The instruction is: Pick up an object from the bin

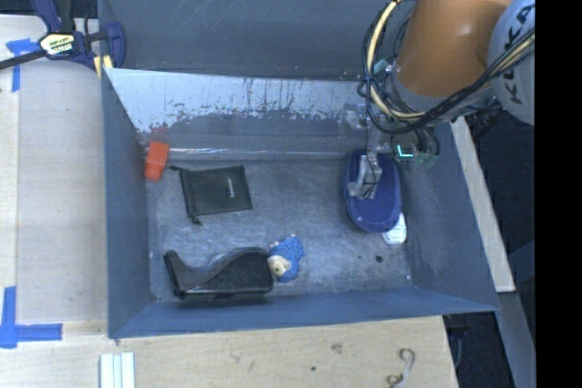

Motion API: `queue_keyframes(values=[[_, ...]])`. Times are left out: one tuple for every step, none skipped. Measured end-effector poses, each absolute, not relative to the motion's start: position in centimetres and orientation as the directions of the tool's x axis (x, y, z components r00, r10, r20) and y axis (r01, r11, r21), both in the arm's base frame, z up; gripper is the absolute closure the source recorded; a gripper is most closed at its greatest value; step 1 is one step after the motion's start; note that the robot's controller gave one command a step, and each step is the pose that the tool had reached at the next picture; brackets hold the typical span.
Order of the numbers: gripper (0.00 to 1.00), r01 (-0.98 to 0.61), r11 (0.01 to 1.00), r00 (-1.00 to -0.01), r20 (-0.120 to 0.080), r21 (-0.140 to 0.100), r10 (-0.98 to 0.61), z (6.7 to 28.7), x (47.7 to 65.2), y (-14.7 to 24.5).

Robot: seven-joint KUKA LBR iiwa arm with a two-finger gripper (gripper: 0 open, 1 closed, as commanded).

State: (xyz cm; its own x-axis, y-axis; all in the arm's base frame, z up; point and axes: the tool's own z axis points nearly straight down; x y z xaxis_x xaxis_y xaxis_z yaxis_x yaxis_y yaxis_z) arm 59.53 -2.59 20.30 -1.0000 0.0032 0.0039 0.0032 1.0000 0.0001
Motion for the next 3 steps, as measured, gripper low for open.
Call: queue_keyframes(values=[[0.0,-0.114,0.993,-0.993,0.008,0.0,-0.114,10.4,51.5,-7.2],[0.0,-0.406,0.914,-0.914,-0.006,-0.001,-0.406,10.0,55.9,-3.8],[0.0,-0.569,0.822,-0.822,-0.002,-0.001,-0.569,7.0,56.2,-10.4]])
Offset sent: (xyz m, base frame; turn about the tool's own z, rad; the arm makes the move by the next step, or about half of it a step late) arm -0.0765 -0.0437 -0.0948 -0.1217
